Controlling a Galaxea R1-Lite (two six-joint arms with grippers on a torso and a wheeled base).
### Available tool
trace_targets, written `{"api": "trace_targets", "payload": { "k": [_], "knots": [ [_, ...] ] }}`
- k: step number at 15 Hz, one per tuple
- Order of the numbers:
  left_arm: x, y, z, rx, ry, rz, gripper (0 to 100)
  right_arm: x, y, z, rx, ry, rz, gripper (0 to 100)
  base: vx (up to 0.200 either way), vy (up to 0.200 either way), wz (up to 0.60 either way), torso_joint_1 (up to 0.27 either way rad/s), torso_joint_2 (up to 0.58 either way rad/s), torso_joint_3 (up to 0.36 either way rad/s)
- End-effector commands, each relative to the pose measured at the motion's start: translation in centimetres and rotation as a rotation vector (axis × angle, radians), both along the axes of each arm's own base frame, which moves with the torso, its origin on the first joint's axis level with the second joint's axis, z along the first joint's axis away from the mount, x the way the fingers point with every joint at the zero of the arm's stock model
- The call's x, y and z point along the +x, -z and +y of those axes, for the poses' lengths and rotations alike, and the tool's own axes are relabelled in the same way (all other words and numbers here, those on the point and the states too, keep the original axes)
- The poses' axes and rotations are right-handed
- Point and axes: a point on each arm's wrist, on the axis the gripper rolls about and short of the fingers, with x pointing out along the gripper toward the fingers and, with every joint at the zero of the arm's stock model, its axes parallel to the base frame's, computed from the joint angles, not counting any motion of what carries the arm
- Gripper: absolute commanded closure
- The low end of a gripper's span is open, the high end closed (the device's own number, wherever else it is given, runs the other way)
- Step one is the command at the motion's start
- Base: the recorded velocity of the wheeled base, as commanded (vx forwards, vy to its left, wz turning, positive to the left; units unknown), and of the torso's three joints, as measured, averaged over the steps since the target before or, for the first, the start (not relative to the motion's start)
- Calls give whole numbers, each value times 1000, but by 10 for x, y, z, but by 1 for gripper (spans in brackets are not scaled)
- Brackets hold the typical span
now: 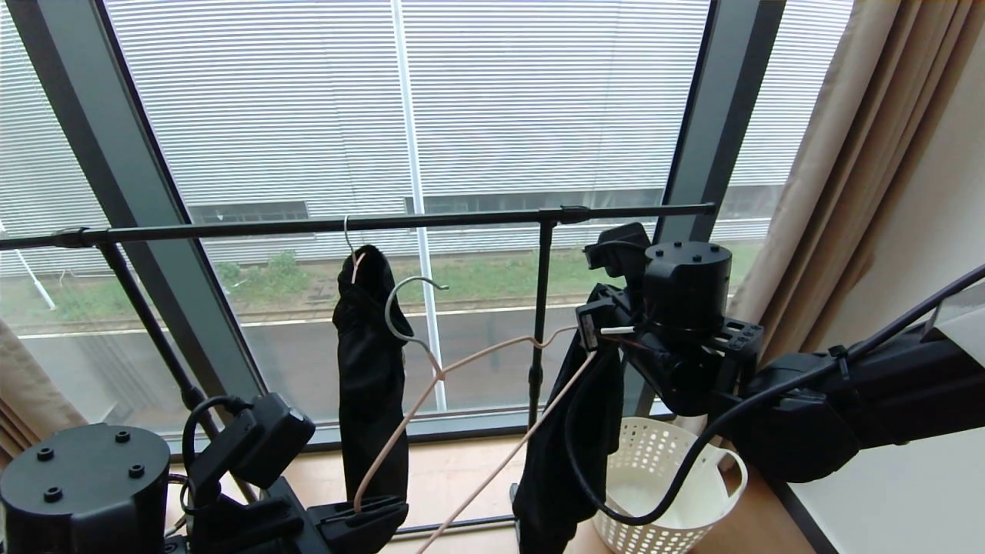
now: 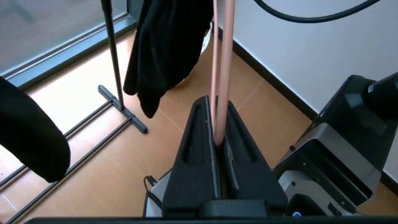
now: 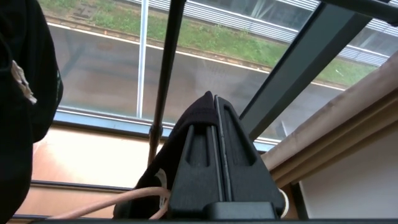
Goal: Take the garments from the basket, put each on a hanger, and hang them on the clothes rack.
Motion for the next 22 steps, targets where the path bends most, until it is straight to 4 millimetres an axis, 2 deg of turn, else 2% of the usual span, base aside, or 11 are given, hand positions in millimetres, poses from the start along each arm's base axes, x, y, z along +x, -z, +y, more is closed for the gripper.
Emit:
{"api": "trace_targets", "payload": {
  "k": [1, 7, 13, 16, 22],
  "knots": [
    [1, 3, -1, 9, -2, 13, 100, -4, 1, 4, -4, -16, 4, 100, 0, 0, 0, 0, 0, 0],
    [3, 2, -1, 5, -9, 12, 100, -19, 5, 13, -17, -60, 21, 100, 0, 0, 0, 0, 0, 0],
    [3, 2, -1, 6, -9, 10, 100, -40, -1, 22, -14, -118, 14, 100, 0, 0, 0, 0, 0, 0],
    [2, 3, 0, 9, -7, 11, 100, -58, -3, 33, -15, -170, 15, 100, 0, 0, 0, 0, 0, 0],
    [-3, 7, -1, 23, 22, 15, 100, -75, -8, 45, 23, -228, -6, 100, 0, 0, 0, 0, 0, 0]
  ]
}}
